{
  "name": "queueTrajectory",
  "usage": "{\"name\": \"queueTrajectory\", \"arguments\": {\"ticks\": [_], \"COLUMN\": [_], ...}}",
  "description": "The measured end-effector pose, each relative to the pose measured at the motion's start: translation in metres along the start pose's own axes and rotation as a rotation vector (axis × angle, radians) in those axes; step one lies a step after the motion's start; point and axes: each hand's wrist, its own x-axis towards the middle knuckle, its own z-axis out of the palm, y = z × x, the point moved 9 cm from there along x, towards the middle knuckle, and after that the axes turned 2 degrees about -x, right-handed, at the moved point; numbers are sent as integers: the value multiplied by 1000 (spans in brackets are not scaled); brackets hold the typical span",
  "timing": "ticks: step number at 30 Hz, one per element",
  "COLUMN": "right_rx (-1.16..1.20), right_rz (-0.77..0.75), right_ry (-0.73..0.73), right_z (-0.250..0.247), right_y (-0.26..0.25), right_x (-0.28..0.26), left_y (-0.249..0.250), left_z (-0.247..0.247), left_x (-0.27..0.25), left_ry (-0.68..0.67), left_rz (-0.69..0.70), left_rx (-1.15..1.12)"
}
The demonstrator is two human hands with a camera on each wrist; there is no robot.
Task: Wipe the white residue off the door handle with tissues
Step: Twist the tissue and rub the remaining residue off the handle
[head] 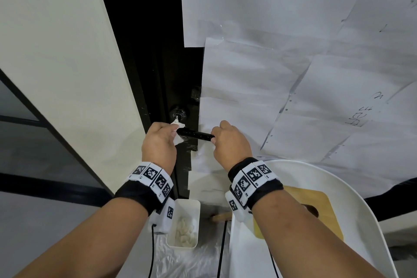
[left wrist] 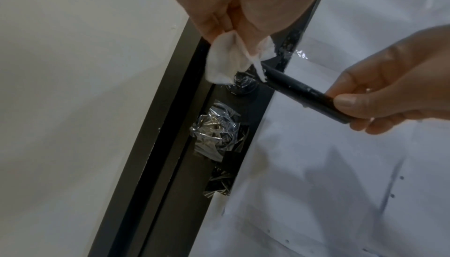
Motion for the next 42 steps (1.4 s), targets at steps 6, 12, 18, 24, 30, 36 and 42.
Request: {"name": "queueTrajectory", "arguments": {"ticks": [6, 12, 18, 24, 30, 36, 42], "right_rx": [-9, 2, 1, -10, -15, -12, -7], "right_rz": [4, -9, 3, 11, 6, 13, 20], "right_ry": [-8, -11, -6, -13, -9, -9, -14], "right_z": [2, 0, 1, 3, 3, 4, 3], "right_y": [0, -1, -1, -1, -1, 0, 0], "right_x": [1, -1, -1, -1, 0, 0, -2], "left_y": [-13, -15, -37, -32, -49, -42, -52], "left_z": [10, -6, -7, 16, 35, 52, 35], "left_x": [9, 10, 2, -8, -15, -28, -28], "left_ry": [-105, -24, -25, -76, -3, -231, -220], "left_rz": [-87, -46, -262, -387, -742, -794, -699], "left_rx": [-49, 74, -7, -289, -601, -934, -587]}}
